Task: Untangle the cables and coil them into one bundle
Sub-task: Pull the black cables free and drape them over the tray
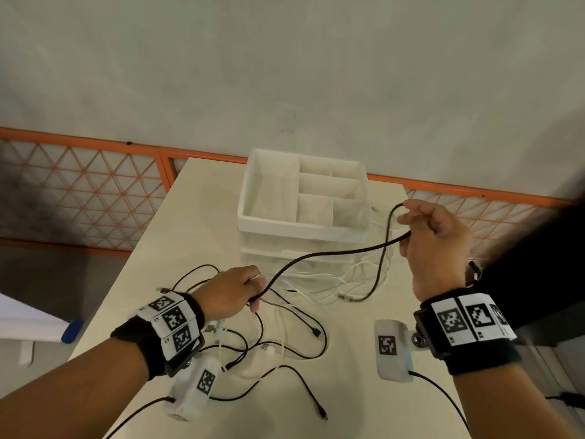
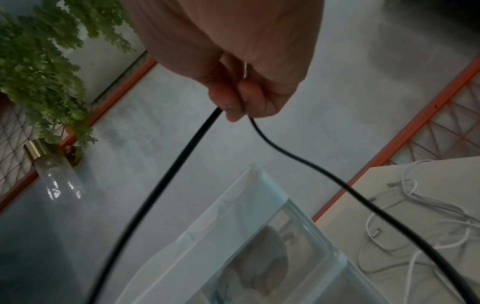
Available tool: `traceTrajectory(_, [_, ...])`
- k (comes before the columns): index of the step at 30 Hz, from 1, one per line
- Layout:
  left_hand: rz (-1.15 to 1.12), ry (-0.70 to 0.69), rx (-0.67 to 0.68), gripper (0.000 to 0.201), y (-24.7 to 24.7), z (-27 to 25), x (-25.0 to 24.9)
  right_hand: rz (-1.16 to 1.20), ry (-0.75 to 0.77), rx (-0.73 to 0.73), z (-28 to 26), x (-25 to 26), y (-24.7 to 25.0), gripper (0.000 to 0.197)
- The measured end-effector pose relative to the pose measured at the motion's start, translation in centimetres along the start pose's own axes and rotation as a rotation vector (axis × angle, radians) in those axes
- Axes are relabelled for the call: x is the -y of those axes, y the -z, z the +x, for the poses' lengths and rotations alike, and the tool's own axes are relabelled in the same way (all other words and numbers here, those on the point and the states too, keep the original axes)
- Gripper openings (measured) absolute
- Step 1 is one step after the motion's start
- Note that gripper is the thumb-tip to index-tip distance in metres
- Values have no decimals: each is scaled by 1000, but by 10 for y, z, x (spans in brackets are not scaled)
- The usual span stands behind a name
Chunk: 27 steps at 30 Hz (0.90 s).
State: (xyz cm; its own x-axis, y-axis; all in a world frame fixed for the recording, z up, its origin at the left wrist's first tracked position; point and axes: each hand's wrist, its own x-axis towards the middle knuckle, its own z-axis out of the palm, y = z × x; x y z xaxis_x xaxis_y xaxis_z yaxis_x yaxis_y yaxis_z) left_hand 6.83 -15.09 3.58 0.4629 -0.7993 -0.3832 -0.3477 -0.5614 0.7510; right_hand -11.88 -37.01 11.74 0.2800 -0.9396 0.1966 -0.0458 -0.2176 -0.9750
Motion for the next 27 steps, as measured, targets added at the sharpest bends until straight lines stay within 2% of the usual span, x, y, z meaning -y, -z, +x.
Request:
traceTrajectory(3, [224, -31, 19, 28, 6, -2, 3, -23, 25, -140, 17, -6, 7, 24])
traceTrajectory(6, [286, 14, 74, 26, 7, -5, 8, -144, 69, -140, 34, -20, 13, 29])
traceTrajectory(8, [165, 49, 73, 26, 7, -6, 9, -271, 5, -17, 39, -32, 17, 34])
traceTrajectory(10, [-49, 92, 53, 26, 9, -8, 6, -599, -94, 167, 34, -43, 22, 47])
traceTrajectory(11, [-125, 107, 34, 25, 10, -9, 2, -748, -88, 192, 26, -46, 21, 50])
traceTrajectory(12, [-181, 115, 16, 25, 10, -10, -3, -802, -12, 180, 13, -45, 17, 47])
traceTrajectory(13, [-227, 117, 0, 25, 10, -11, -9, -765, 129, 186, -5, -41, 10, 42])
traceTrajectory(14, [-267, 110, -11, 26, 9, -12, -16, -694, 309, 262, -26, -35, 0, 37])
traceTrajectory(15, [-301, 94, -20, 28, 8, -12, -22, -655, 477, 398, -47, -31, -12, 36])
traceTrajectory(17, [-330, 39, -24, 32, 6, -11, -34, -708, 664, 644, -78, -31, -32, 39])
traceTrajectory(19, [-359, -16, -3, 30, 5, -12, -42, -762, 699, 688, -89, -37, -47, 35])
traceTrajectory(22, [-372, -23, 11, 22, 7, -13, -43, -672, 662, 643, -80, -43, -55, 10])
traceTrajectory(25, [-123, -12, -124, 24, 12, -10, -25, -540, 579, 772, -65, -36, -49, 7])
traceTrajectory(27, [7, 17, -182, 24, 16, -10, -13, -481, 546, 804, -59, -25, -42, 7])
